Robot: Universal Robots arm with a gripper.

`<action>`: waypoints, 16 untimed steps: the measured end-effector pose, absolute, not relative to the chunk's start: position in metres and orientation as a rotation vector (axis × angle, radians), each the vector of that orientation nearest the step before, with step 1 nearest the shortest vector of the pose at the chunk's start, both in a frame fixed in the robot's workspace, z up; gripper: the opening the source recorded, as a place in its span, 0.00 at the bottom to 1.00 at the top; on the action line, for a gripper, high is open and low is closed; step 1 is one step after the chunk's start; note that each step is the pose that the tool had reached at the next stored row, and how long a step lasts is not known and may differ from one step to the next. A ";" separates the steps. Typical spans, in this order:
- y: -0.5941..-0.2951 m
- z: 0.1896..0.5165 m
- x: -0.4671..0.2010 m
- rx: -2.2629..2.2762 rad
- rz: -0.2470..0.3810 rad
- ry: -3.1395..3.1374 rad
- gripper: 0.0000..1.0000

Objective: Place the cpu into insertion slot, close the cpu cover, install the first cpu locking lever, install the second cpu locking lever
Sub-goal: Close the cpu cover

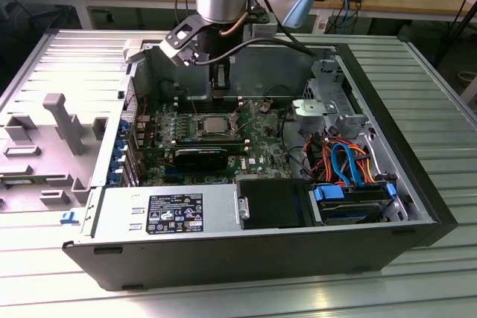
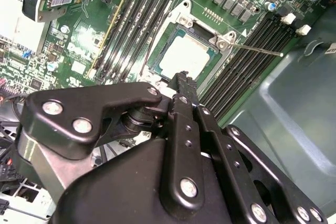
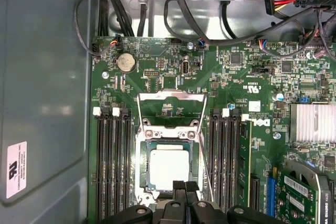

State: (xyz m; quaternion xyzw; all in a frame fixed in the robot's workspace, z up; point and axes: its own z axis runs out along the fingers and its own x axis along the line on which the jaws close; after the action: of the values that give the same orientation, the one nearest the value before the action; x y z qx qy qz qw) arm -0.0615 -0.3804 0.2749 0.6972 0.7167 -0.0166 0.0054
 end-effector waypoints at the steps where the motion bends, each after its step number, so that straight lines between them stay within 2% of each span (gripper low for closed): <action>1: -0.380 0.275 -0.061 2.183 -0.052 2.244 0.11; 16: -0.380 0.275 -0.046 2.183 -0.052 2.244 0.11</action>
State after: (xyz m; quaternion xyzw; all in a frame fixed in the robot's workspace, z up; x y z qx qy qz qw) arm -0.0461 -0.3803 0.2749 0.6972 0.7166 -0.0166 0.0054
